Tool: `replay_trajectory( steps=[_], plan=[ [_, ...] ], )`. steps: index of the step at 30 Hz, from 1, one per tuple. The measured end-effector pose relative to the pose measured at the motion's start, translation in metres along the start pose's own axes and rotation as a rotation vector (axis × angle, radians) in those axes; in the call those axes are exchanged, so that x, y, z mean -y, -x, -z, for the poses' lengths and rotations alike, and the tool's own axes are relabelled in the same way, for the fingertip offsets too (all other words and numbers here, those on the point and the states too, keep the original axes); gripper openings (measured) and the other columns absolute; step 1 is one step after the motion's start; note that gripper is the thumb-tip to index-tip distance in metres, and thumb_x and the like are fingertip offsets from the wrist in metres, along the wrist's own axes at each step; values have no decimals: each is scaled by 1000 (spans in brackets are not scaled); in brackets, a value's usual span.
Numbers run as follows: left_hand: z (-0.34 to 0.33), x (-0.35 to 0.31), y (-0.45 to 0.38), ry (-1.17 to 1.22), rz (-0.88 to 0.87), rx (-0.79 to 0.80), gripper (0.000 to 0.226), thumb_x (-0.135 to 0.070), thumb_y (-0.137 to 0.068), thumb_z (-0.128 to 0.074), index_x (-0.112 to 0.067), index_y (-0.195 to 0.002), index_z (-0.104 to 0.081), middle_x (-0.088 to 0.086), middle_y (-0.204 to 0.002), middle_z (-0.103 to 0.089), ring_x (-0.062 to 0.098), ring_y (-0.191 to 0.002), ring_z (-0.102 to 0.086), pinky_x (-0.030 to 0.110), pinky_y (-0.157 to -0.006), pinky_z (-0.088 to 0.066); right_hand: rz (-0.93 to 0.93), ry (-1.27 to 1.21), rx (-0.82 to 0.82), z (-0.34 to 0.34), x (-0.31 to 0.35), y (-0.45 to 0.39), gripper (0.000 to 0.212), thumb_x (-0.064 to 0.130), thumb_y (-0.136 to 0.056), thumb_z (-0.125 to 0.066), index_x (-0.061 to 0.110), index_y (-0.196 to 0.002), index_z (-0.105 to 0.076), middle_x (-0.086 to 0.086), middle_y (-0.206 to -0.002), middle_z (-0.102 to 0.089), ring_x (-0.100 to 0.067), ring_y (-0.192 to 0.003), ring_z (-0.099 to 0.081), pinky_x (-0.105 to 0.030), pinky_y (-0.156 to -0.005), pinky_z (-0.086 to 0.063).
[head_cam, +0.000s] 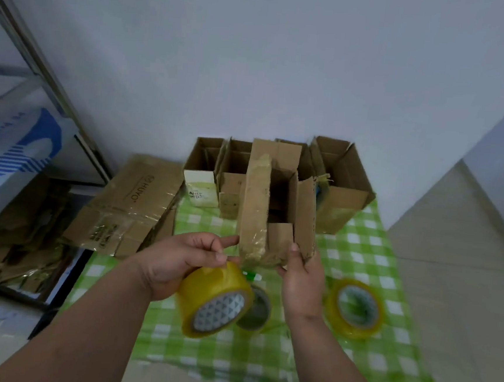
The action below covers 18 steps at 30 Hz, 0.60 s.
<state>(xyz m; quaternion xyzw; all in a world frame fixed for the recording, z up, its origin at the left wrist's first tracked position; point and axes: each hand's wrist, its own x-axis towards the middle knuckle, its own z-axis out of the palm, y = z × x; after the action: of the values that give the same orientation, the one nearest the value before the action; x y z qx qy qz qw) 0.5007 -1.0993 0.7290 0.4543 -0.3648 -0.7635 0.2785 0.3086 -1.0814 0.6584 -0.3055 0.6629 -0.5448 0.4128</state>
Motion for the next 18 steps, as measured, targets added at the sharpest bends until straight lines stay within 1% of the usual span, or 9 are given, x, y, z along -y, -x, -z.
replay_trajectory(
  steps=[2, 4, 6, 8, 11, 13, 14, 16, 18],
  plan=[
    [-16, -4, -8, -41, 4, 45, 8, 3, -72, -65, -3, -70, -61, 3, -133, -63, 24, -116, -65, 39, -94, -51, 30, -17, -49, 20, 7, -4, 18, 31, -98, -52, 49, -103, -55, 16, -106, -65, -20, -105, -63, -53, -93, -51],
    [-31, -9, -16, -83, 13, 91, 9, 4, -73, -64, -4, -71, -63, 7, -128, -66, 23, -116, -64, 34, -90, -54, 44, -39, -83, 42, 13, -9, 20, 28, -97, -52, 47, -102, -55, 18, -105, -64, -20, -105, -63, -54, -92, -52],
    [-43, -12, -22, -117, 23, 119, 15, 4, -75, -63, -8, -67, -67, 11, -124, -68, 23, -116, -65, 30, -86, -57, 38, -43, -72, 63, 16, -16, 24, 21, -99, -53, 45, -97, -57, 18, -96, -66, -15, -95, -65, -56, -87, -53],
    [-51, -15, -25, -169, 38, 135, 20, 4, -77, -66, -11, -65, -70, 15, -124, -67, 25, -117, -64, 32, -87, -57, 1, -53, -9, 80, 18, -23, 25, 17, -99, -53, 41, -95, -58, 14, -87, -69, -10, -83, -66, -54, -83, -56],
    [-62, -23, -22, -169, 74, 178, 13, -5, -66, -83, -11, -66, -71, 22, -126, -64, 31, -119, -62, 38, -89, -55, -31, -90, 97, 98, 26, -32, 25, 12, -99, -52, 36, -97, -60, 3, -100, -69, -10, -86, -69, -35, -72, -61],
    [-68, -31, -19, -127, 52, 204, 29, -13, -53, -94, -8, -68, -70, 28, -127, -61, 34, -117, -63, 38, -86, -56, 12, -122, 126, 105, 36, -37, 25, 10, -99, -52, 34, -99, -61, 4, -99, -69, -4, -82, -69, -25, -64, -58],
    [-72, -35, -17, -110, 23, 203, 33, -15, -50, -96, -7, -68, -70, 30, -127, -60, 34, -116, -63, 38, -84, -56, 38, -137, 120, 107, 43, -41, 25, 10, -99, -52, 33, -99, -62, 4, -97, -69, -3, -80, -69, -24, -62, -58],
    [-83, -47, -13, -87, -50, 198, 35, -17, -48, -97, -6, -68, -69, 30, -128, -60, 35, -117, -63, 38, -84, -56, 94, -168, 87, 110, 58, -50, 24, 9, -98, -53, 30, -98, -63, 3, -93, -70, -8, -80, -69, -27, -62, -58],
    [-98, -59, -11, -77, -108, 203, 34, -17, -48, -97, -7, -67, -69, 26, -128, -62, 34, -118, -62, 37, -85, -57, 157, -196, 50, 114, 73, -58, 18, 13, -97, -54, 25, -103, -65, -1, -98, -70, -19, -93, -68, -39, -74, -60]
  ],
)
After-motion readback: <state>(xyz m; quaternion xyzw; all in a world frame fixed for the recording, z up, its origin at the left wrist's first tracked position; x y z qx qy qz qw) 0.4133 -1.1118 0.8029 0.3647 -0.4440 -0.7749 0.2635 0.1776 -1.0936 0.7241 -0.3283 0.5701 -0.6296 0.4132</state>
